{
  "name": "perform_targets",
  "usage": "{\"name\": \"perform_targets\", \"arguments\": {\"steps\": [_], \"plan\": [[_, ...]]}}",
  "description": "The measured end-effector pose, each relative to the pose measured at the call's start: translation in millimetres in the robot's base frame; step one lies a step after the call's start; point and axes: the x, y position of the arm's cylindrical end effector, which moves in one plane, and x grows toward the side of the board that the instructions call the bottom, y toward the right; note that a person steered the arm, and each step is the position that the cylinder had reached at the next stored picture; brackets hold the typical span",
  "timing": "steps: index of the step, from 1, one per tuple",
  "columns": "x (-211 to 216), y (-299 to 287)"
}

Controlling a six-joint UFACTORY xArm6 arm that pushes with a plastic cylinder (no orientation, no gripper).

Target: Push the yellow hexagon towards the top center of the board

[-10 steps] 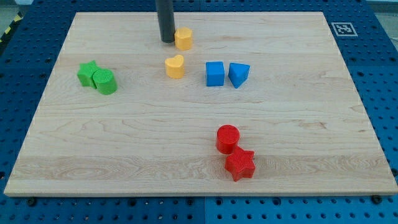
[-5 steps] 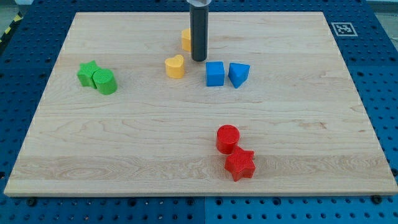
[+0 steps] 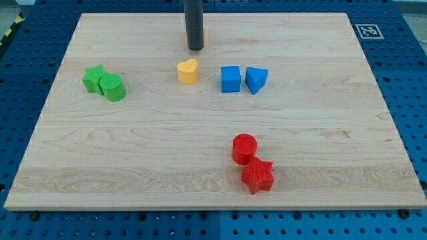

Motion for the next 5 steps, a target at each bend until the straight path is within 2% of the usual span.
{"name": "perform_targets", "arguments": {"steps": [3, 5], "plan": [[-31.6, 0.0], [-33.0, -3.3]]}}
